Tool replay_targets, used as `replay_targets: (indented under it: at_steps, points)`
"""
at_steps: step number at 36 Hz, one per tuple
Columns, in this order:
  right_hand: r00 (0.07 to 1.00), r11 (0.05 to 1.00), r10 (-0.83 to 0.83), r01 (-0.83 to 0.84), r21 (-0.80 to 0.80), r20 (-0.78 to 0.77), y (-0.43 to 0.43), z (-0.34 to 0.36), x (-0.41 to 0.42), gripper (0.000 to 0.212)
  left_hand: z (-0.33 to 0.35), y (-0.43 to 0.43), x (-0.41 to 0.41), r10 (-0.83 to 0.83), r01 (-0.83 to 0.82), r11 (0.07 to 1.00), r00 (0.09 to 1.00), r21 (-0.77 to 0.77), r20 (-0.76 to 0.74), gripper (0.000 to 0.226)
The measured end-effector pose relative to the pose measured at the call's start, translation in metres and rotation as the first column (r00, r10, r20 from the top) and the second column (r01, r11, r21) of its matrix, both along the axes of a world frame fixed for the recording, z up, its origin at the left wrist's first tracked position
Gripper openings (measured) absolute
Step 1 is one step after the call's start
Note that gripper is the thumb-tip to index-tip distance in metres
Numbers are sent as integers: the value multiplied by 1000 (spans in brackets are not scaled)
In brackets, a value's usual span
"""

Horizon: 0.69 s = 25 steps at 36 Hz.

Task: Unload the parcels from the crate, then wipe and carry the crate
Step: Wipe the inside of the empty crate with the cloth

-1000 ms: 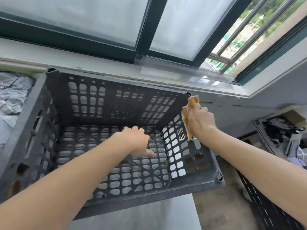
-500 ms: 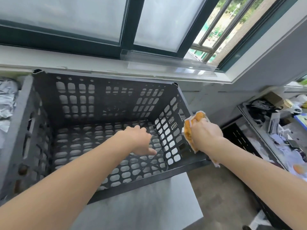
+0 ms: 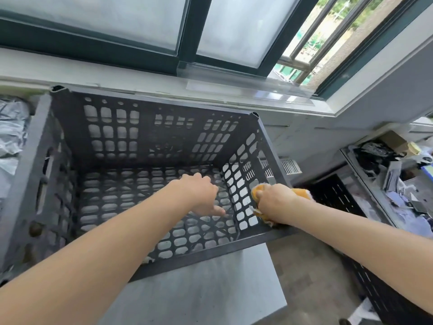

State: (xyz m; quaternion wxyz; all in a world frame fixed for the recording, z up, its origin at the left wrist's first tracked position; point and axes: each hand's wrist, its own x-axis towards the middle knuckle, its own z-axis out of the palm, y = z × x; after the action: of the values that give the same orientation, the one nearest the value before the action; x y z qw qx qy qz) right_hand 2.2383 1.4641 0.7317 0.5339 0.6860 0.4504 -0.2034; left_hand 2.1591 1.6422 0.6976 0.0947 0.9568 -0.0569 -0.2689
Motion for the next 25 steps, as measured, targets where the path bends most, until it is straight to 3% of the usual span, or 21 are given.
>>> replay_targets:
  at_steps: [8, 12, 15, 25]
  points:
    - [992, 988, 110, -115, -101, -57, 39, -60, 27, 32, -13, 12, 1, 47, -47, 999, 998, -3, -50, 74]
    - [978, 976, 160, -177, 123, 134, 66, -49, 62, 29, -22, 20, 2, 76, -76, 997, 993, 7, -93, 75]
    - [959, 946, 105, -178, 271, 263, 79, -36, 89, 35, -26, 24, 4, 92, -91, 996, 988, 13, -123, 74]
    - [880, 982, -29, -63, 177, 475, 67, -45, 87, 36, -25, 18, 18, 95, -98, 995, 989, -20, -115, 75]
